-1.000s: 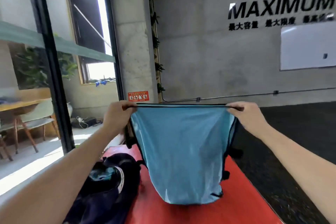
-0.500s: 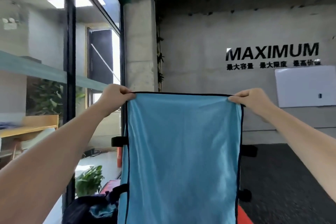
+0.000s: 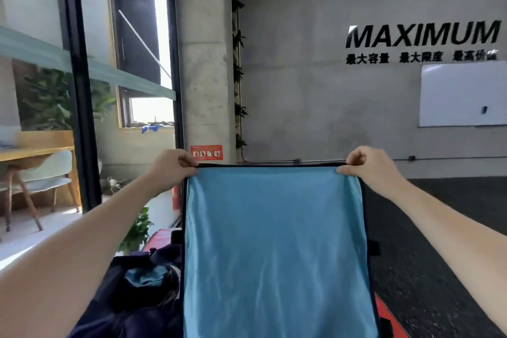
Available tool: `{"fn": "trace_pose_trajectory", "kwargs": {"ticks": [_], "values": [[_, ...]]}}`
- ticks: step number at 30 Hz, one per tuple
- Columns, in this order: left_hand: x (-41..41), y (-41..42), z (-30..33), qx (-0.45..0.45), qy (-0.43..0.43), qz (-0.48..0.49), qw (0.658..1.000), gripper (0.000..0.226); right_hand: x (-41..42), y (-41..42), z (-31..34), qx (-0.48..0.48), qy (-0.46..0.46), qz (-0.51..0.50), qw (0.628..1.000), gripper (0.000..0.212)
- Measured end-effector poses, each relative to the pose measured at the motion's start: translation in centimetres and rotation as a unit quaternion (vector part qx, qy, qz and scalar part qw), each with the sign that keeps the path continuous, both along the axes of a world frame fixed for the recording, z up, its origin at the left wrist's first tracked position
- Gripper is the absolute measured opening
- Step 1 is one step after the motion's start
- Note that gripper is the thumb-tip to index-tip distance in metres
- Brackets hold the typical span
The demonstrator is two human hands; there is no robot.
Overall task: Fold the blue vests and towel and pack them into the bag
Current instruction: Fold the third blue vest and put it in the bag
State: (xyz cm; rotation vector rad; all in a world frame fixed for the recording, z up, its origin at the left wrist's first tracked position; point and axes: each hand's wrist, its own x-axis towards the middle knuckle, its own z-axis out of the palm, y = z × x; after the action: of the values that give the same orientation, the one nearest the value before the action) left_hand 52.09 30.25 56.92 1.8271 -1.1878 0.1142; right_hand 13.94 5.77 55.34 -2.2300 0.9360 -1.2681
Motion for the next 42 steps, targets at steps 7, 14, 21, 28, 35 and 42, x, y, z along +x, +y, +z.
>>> {"fn": "trace_pose_trajectory", "kwargs": {"ticks": [7, 14, 21, 28, 35, 42], "values": [[-0.1, -3.5, -11.9, 0.215, -0.088, 0.014, 0.973, 0.029, 2.8, -3.6, -11.5, 0.097, 0.231, -0.005, 0.968, 0.010], [1.1, -7.5, -19.5, 0.262, 0.041, 0.010, 0.964, 0.006, 5.0, -7.5, -20.1, 0.295, 0.204, -0.003, 0.934, 0.011], [3.8, -13.7, -21.6, 0.233, 0.079, 0.049, 0.968, 0.015, 7.3, -12.4, -22.9, 0.299, 0.170, -0.028, 0.938, 0.008], [5.8, -20.8, -16.1, 0.150, 0.017, 0.064, 0.986, 0.013, 10.2, -17.2, -15.7, 0.119, 0.181, -0.073, 0.974, 0.009], [6.9, -23.5, -0.9, -0.009, -0.094, 0.069, 0.993, 0.007, 10.2, -19.3, -2.3, -0.066, 0.026, -0.081, 0.994, 0.017], [4.1, -17.0, 6.1, -0.135, -0.155, 0.083, 0.975, 0.014, 7.5, -14.2, 3.8, -0.140, -0.033, -0.057, 0.988, 0.006]]}}
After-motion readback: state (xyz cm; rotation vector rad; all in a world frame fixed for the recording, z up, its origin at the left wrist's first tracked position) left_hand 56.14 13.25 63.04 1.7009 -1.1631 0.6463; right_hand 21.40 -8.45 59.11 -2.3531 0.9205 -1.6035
